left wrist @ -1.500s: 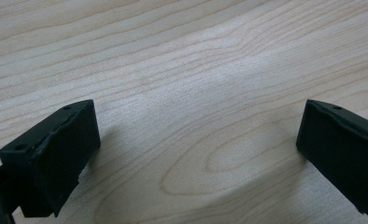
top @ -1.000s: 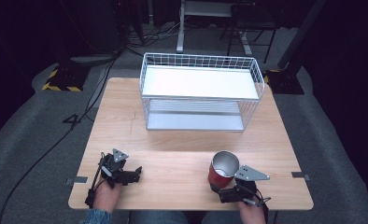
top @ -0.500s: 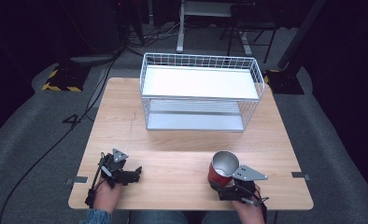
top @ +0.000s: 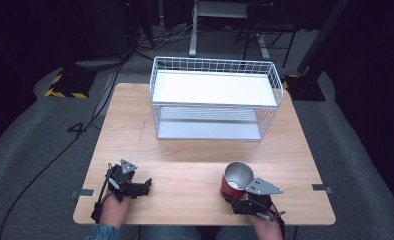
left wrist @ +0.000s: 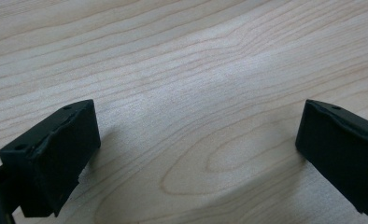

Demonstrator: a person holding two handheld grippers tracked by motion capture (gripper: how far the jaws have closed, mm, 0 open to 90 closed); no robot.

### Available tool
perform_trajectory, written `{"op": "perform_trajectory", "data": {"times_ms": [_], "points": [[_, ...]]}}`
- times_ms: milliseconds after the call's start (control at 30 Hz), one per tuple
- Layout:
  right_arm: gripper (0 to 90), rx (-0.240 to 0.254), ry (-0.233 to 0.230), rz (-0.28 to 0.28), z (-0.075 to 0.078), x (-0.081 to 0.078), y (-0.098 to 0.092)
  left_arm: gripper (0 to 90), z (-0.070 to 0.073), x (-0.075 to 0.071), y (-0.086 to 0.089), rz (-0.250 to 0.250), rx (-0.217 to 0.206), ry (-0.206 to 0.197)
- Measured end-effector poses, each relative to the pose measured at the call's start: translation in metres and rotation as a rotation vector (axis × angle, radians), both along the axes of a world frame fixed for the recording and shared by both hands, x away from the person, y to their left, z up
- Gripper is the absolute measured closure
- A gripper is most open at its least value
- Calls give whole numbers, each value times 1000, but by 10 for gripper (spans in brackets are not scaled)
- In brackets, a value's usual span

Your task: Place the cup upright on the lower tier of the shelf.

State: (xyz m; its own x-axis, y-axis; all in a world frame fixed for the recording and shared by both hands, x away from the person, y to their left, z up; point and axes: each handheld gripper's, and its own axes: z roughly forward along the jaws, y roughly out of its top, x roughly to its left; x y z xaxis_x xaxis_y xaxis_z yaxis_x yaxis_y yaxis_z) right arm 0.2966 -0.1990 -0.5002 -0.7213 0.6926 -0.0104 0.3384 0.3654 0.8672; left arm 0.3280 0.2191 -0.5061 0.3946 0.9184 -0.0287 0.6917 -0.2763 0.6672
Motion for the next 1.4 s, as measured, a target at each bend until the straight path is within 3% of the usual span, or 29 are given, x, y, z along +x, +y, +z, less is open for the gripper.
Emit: {"op": "perform_trajectory", "data": {"times_ms": [500,733,900,1400], "points": [[173,-15,-4,30,9,1,5,2,0,0,0,0,0,0],[173,-4,-4,22,22,8,5,3,0,0,0,0,0,0],[173,20,7,-15,30,13,5,3,0,0,0,0,1,0],[174,27,14,-54,52,44,9,3,0,0,0,0,0,0]]}}
